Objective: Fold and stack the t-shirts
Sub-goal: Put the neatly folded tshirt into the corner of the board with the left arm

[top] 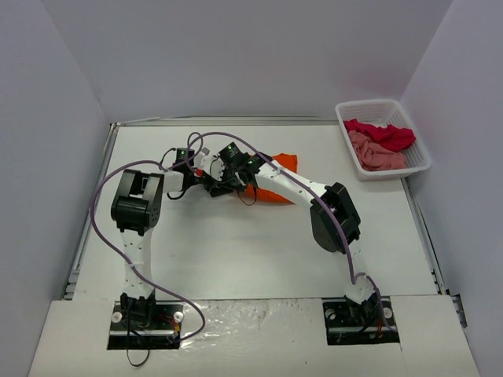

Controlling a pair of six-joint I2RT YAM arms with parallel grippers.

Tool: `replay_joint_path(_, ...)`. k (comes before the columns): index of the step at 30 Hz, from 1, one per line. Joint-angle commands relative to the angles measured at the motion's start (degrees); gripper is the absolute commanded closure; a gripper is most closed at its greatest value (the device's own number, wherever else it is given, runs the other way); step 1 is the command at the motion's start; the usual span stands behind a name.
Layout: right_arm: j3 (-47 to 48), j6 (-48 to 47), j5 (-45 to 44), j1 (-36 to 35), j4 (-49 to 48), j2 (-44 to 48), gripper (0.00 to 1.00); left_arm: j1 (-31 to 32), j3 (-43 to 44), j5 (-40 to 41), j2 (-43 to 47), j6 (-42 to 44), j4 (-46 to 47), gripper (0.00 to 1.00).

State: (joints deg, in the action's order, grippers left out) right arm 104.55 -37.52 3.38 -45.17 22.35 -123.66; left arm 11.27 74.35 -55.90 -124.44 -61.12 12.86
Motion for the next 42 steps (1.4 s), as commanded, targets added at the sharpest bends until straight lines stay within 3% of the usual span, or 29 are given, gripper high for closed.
replay_joint_path(1, 2.41, 0.52, -0.13, -0.71, 1.91, 0.17, 1.00, 0.51, 2.12, 0.79, 0.78, 2.15, -2.14, 0.43)
replay_joint_path(6, 1.97, 0.52, 0.23, -1.33, 2.08, 0.35, 1.00, 0.68, 3.17, 0.70, -0.01, 2.50, -2.58, 0.46)
replay_joint_path(11, 2.06, 0.52, 0.40, -1.85, 2.17, -0.09, 1.00, 0.86, 3.79, 0.18, -0.54, 3.20, -2.67, 0.70)
replay_joint_path(20, 1.97, 0.08, 0.23, -2.91, 2.61, -0.62, 1.00, 1.04, 5.46, -0.26, -2.38, 4.17, -3.81, 0.72)
replay_joint_path(23, 1.88, -0.01, 0.23, -3.00, 2.79, -0.71, 1.00, 1.04, 5.90, 0.09, -2.03, 5.31, -5.04, 0.80)
replay_joint_path(24, 1.80, -0.19, 0.31, -3.00, 2.88, -0.71, 0.99, 1.04, 6.16, 0.00, -2.03, 6.01, -5.39, 0.89)
replay_joint_path(26, 1.71, -0.28, 0.14, -3.17, 3.23, -0.62, 0.81, 0.95, 6.69, -0.26, -2.21, 6.45, -5.92, 0.97)
replay_joint_path(29, 1.18, -0.36, 0.58, -3.52, 4.28, -0.10, 0.73, 1.04, 7.39, -0.26, -2.03, 7.68, -7.06, 0.98)
replay_joint_path(33, 1.01, 0.34, 5.22, -3.79, 7.53, 1.74, 0.35, 1.04, 8.27, -0.26, -1.68, 9.78, -8.81, 0.98)
replay_joint_path(34, 0.74, 0.43, 5.58, -3.87, 7.62, 3.67, 0.30, 1.04, 8.62, -0.26, -1.68, 10.32, -9.60, 0.98)
replay_joint_path(42, 1.09, 1.65, 4.62, -0.28, 7.19, 14.31, 0.26, 1.56, 14.06, 1.84, -2.21, 19.89, -21.55, 0.98)
